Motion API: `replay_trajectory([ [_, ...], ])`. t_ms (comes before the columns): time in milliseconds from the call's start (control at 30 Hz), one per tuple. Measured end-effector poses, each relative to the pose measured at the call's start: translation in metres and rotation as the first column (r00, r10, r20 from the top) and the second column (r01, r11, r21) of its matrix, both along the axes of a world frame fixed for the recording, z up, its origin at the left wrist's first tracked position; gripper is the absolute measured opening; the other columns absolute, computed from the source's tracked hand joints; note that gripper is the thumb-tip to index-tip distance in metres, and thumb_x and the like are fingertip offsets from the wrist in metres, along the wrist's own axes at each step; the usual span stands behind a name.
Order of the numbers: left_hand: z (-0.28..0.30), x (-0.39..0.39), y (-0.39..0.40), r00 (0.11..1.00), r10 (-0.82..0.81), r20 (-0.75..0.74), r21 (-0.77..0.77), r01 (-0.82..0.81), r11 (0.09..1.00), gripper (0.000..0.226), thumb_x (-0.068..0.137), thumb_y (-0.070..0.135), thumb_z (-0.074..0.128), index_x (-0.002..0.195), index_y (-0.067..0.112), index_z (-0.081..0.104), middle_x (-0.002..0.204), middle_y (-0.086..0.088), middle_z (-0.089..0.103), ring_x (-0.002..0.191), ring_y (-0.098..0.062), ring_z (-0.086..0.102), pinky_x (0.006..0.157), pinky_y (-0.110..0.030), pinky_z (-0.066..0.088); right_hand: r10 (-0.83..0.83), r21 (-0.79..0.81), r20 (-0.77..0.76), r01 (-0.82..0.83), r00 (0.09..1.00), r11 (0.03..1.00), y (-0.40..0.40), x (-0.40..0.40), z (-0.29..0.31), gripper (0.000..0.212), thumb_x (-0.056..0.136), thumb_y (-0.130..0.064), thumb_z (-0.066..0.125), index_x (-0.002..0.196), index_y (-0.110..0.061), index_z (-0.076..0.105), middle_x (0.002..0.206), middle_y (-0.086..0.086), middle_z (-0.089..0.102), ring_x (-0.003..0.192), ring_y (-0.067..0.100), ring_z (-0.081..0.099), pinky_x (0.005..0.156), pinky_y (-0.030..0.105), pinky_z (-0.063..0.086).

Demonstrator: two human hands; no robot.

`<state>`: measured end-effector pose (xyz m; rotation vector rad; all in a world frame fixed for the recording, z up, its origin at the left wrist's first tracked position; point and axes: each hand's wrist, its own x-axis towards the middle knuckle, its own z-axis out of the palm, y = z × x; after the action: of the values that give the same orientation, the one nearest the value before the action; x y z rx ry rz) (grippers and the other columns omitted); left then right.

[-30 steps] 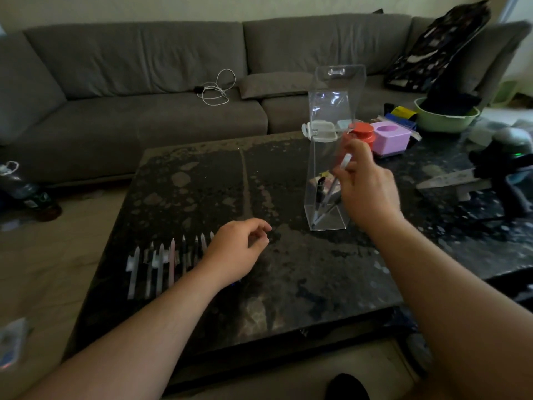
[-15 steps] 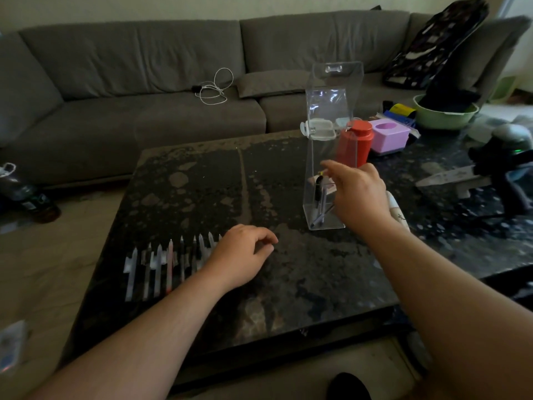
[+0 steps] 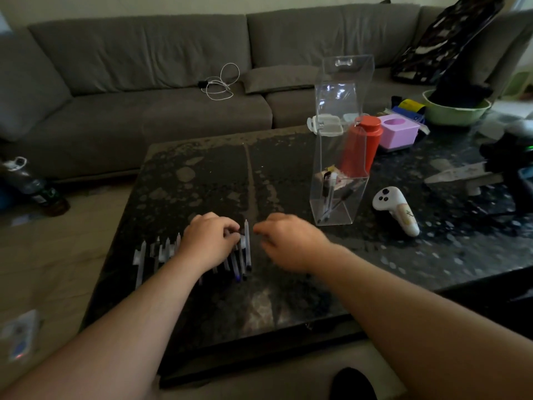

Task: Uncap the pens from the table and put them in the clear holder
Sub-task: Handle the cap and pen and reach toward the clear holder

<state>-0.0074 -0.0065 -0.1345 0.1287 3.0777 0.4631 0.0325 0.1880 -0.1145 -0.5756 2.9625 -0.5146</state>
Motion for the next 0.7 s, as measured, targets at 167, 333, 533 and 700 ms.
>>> replay_trajectory([
  [167, 0.001, 0.003, 0.003, 0.998, -0.063, 0.028, -0.075, 0.065, 0.995, 0.037, 0.093, 0.063, 0.066, 0.127, 0.048, 0.069, 0.127, 0.002, 0.058, 0.124, -0.026, 0.048, 0.101, -0.039, 0.045, 0.047, 0.025, 0.093, -0.05, 0.995, 0.998, -0.013, -0.002, -0.023, 0.042, 0.101, -0.039, 0.053, 0.142, -0.049, 0.052, 0.12, 0.0, 0.05, 0.113, 0.027, 0.056, 0.095, 0.044, 0.05],
  [333, 0.003, 0.005, 0.0, 0.996, -0.084, 0.031, -0.103, 0.086, 0.991, 0.032, 0.097, 0.053, 0.065, 0.128, 0.049, 0.069, 0.132, 0.001, 0.057, 0.126, -0.027, 0.047, 0.101, -0.039, 0.043, 0.066, 0.065, 0.074, -0.071, 0.995, 0.995, -0.016, -0.004, -0.027, 0.039, 0.101, -0.046, 0.05, 0.14, -0.053, 0.052, 0.108, -0.003, 0.043, 0.099, 0.022, 0.051, 0.087, 0.04, 0.048],
  [533, 0.003, 0.007, 0.004, 0.992, -0.108, 0.066, -0.138, 0.116, 0.984, 0.038, 0.089, 0.069, 0.065, 0.123, 0.051, 0.071, 0.127, 0.003, 0.057, 0.124, -0.027, 0.048, 0.101, -0.042, 0.045, -0.147, 0.116, 0.013, 0.144, 0.989, 0.983, -0.02, -0.007, -0.025, 0.021, 0.102, -0.031, 0.058, 0.113, -0.019, 0.071, 0.106, 0.004, 0.059, 0.098, 0.024, 0.063, 0.082, 0.036, 0.053],
  [700, 0.004, 0.013, 0.017, 0.992, -0.126, 0.032, -0.185, 0.13, 0.974, 0.035, 0.093, 0.066, 0.062, 0.12, 0.047, 0.072, 0.124, 0.006, 0.058, 0.123, -0.025, 0.049, 0.099, -0.042, 0.042, -0.306, 0.096, 0.069, 0.299, 0.95, 0.949, -0.005, -0.008, -0.013, 0.015, 0.097, -0.016, 0.064, 0.112, -0.015, 0.06, 0.104, 0.009, 0.062, 0.091, 0.028, 0.062, 0.072, 0.036, 0.046],
])
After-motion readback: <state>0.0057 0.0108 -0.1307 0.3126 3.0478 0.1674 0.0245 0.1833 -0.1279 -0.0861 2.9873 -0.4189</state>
